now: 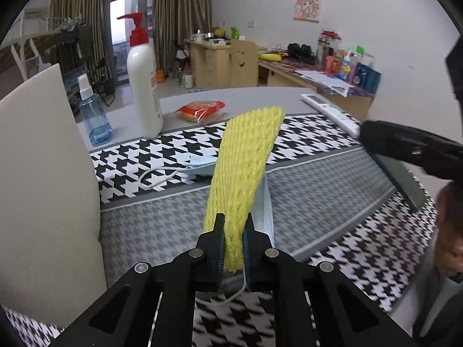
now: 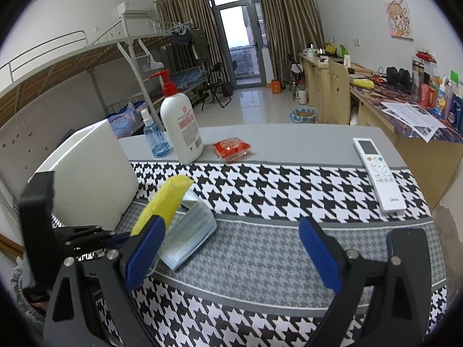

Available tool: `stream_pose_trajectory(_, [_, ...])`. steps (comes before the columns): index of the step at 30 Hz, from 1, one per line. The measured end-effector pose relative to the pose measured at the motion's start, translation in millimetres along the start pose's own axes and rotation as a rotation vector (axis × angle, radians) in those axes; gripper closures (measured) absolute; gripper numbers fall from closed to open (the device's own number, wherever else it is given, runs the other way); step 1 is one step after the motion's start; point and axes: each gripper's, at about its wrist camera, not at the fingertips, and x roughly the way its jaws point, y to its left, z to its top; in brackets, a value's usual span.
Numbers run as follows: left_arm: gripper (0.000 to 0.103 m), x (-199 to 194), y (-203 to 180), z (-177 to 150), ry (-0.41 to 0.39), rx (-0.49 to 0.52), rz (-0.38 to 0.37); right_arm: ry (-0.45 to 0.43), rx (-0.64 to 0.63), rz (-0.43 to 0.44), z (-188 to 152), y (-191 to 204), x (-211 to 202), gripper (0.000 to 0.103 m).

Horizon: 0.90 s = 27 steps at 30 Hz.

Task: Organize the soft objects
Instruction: 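Grasp the blue face mask with the right gripper while the left holds the sponge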

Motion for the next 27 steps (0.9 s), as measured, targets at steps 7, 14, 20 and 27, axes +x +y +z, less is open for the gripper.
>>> stream_pose_trajectory(7, [0.091,-17,1,-8,-0.04,-0.007,0.013,0.031,-0.025,-0.001,-1,11,9,0.007])
stream_pose_trajectory(14, [0.091,-22,10,-11,-0.079,-0.04,0.082,0.063,-0.065,-0.003,-1,28,24,0.007])
stream_pose_trajectory(20, [0.091,-18,18,-13,-0.082,-0.061,0.125,0.091,-0.087,-0.009,3,38,38,0.007])
stream_pose_trajectory(27, [0.091,-18,25,-15,-0.086,-0.081,0.139,0.129,-0.115,-0.015,7,45,57,0.007])
